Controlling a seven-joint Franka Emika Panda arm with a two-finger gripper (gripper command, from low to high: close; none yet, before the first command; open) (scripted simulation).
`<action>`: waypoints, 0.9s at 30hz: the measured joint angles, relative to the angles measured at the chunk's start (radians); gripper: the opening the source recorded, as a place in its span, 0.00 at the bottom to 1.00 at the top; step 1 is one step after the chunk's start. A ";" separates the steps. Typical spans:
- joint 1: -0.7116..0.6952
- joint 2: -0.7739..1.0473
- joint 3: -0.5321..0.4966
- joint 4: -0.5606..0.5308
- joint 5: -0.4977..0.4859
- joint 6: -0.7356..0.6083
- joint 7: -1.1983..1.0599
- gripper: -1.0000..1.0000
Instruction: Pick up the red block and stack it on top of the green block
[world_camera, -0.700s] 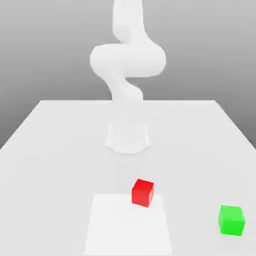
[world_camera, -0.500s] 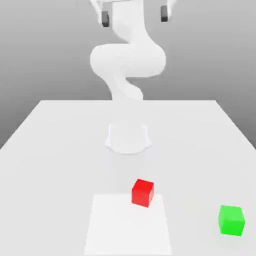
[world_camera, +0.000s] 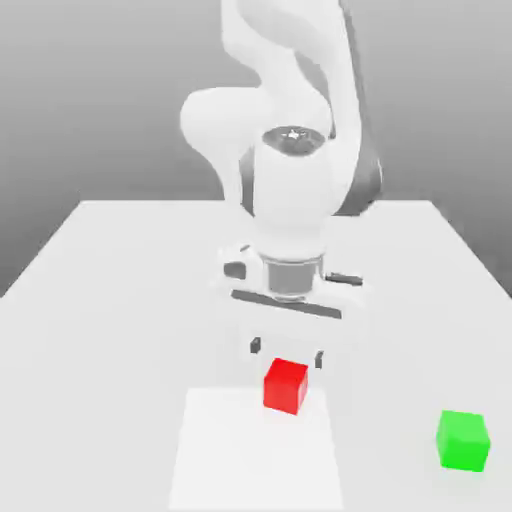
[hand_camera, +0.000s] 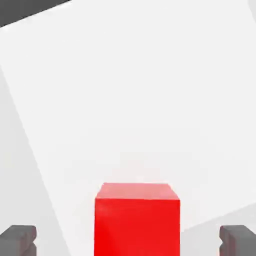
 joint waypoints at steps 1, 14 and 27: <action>0.024 0.039 -0.030 0.004 -0.027 0.033 0.021 0.50; 0.056 -0.008 -0.045 -0.004 0.019 -0.006 -0.009 0.00; 0.195 -0.062 0.019 0.201 -0.037 -0.268 -0.312 0.00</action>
